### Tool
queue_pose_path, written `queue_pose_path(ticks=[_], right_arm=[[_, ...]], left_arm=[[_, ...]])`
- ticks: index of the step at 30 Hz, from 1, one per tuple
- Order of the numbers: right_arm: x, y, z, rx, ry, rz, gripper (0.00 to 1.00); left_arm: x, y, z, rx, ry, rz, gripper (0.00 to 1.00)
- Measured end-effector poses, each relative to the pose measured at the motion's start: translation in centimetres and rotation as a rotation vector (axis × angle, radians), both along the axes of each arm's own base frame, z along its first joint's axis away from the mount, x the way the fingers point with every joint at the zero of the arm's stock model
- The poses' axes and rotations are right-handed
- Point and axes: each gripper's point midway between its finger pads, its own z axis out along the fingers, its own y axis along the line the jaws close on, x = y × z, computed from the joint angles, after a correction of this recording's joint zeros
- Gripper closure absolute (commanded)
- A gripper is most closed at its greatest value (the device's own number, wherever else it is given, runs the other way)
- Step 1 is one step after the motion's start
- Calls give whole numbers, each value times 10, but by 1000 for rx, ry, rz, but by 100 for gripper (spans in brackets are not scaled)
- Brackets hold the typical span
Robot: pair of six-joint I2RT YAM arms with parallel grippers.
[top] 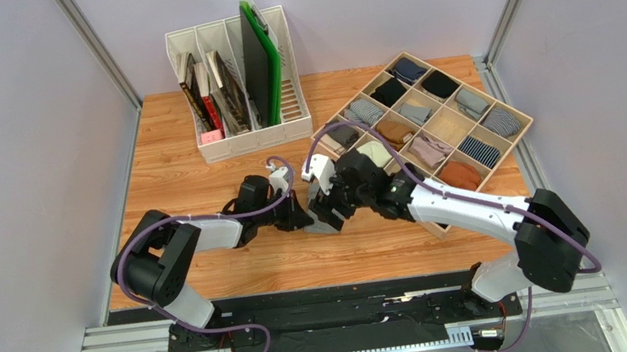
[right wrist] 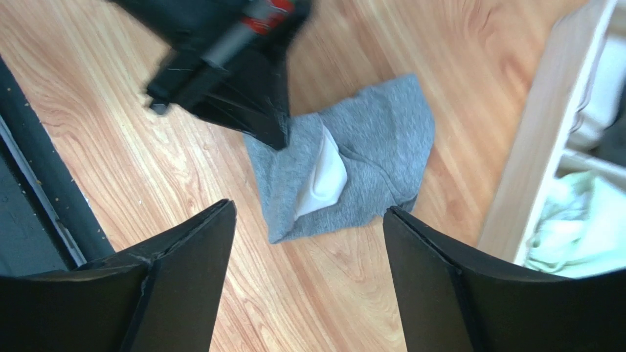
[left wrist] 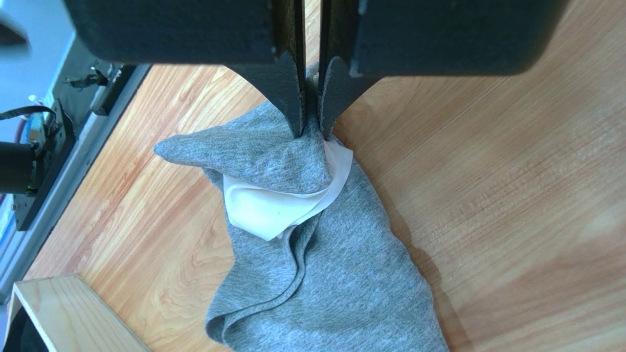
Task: Roll the underwear
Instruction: Roll the underwear to the center of the board.
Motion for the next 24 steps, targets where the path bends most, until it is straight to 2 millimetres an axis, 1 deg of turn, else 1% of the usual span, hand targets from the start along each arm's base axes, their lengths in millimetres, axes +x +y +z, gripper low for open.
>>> queue_pose_path(ticks=[2,3,5,6,7,10,12,15,18,24], right_arm=[[-11,9,9,1,-76,27,27],[-18,16,10,-3,-108,51,29],[-33,27,3,-18,-136,102,35],[-40,31,-4,-30,-138,126,39],[-46,33,-12,-45,-135,143,41],[-44,31,-29,-83,-136,143,42],[-40,26,-42,-115,-144,128,45],[-35,23,-52,-149,-152,121,48],[-34,24,-57,-160,-158,124,48],[-35,24,-59,-165,-187,124,48]], left_arm=[[0,-2,0,5,26,-8,100],[0,-2,0,8,42,-13,100],[0,-2,0,9,63,-18,100],[1,-2,-1,8,75,-19,100],[0,-1,-1,5,91,-23,100],[0,1,-1,-4,118,-28,100],[-2,4,-2,-8,140,-30,100],[-5,7,-2,-13,167,-35,100],[-7,9,-2,-19,185,-39,100],[-8,10,-2,-14,212,-56,100]])
